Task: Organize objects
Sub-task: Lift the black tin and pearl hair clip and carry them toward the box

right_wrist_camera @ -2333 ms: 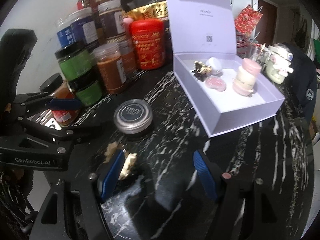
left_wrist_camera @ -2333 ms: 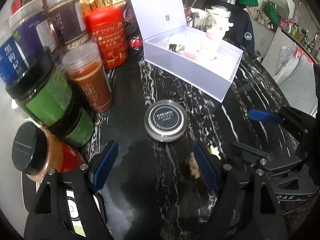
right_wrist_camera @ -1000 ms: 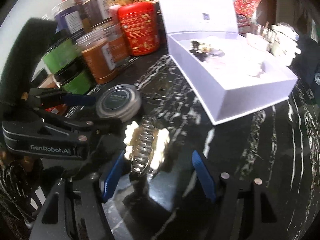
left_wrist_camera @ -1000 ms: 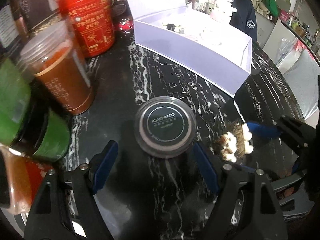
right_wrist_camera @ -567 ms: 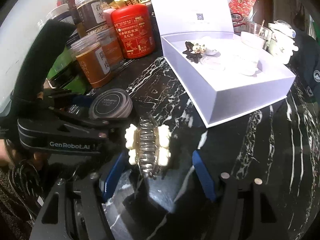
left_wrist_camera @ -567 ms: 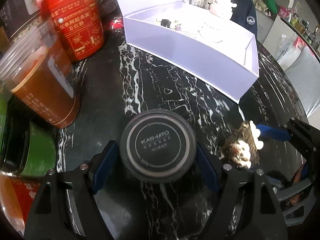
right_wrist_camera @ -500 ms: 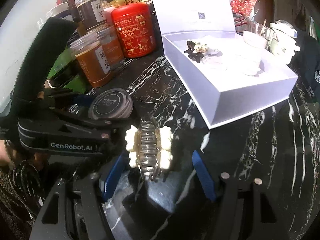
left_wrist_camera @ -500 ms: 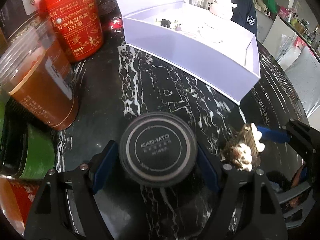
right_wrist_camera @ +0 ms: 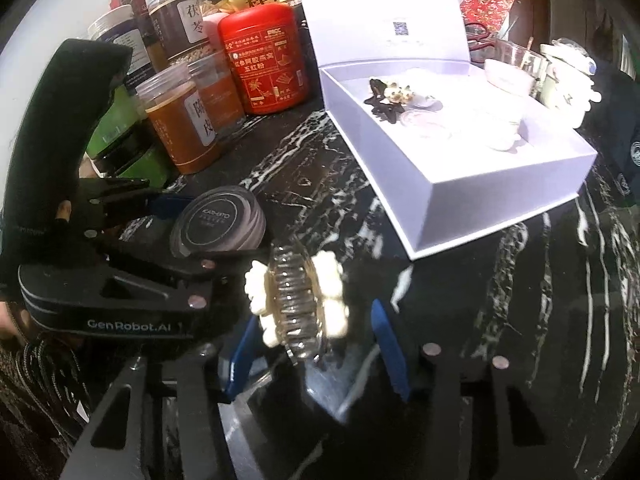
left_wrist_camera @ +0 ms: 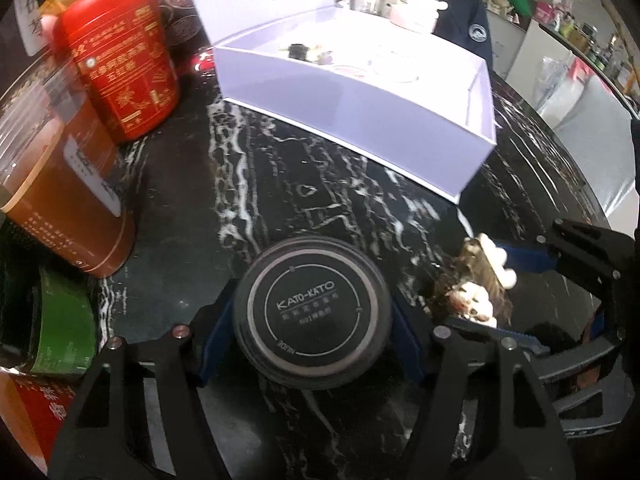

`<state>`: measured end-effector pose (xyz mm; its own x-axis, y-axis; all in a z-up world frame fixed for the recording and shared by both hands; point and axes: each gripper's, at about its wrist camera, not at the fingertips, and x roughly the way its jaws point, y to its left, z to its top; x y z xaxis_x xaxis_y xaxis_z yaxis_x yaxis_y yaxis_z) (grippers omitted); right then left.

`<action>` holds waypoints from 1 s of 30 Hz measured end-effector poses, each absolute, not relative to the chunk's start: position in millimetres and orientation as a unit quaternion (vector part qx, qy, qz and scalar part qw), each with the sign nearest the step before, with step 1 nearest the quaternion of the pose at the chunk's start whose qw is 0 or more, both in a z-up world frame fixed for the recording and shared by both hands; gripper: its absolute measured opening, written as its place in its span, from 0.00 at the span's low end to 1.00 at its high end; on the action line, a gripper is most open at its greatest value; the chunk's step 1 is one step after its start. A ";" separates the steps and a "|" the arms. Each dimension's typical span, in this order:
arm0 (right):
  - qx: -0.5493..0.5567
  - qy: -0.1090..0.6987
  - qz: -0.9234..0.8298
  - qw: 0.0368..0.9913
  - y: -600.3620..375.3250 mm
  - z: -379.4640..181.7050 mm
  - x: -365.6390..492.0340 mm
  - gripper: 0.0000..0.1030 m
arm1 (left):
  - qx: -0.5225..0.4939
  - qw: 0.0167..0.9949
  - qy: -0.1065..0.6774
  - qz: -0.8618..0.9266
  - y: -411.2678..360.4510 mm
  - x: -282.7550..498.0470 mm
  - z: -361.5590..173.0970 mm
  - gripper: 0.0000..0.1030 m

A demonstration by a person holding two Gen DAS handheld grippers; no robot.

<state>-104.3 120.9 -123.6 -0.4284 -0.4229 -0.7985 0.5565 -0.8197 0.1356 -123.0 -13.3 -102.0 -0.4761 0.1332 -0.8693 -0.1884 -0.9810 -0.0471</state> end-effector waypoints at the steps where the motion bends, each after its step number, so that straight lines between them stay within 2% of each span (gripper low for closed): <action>1: 0.448 0.074 -0.844 0.287 125.1 -123.1 -103.3 0.54 | -0.503 0.096 0.029 0.858 -11.0 -122.1 -102.0 0.65; 14: 0.444 0.047 -0.862 0.242 167.6 -118.9 -88.4 0.53 | -0.503 0.134 0.051 0.852 27.9 -106.0 -101.9 0.65; 17: 0.448 0.051 -0.860 0.241 164.1 -119.6 -85.9 0.57 | -0.500 0.132 0.051 0.854 31.4 -101.5 -101.1 0.65; 22: 0.439 0.053 -0.862 0.249 149.8 -120.2 -84.9 0.69 | -0.499 0.119 0.050 0.857 24.8 -98.6 -100.3 0.65; 30: 0.425 0.051 -0.867 0.257 134.1 -119.7 -94.0 0.70 | -0.505 0.091 0.038 0.857 3.3 -99.2 -99.3 0.65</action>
<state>-94.0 134.1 -119.7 -0.5068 -0.4013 -0.7629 0.4879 -0.8632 0.1299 -99.2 3.3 -99.3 -0.4727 0.1178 -0.8733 -0.1946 -0.9805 -0.0269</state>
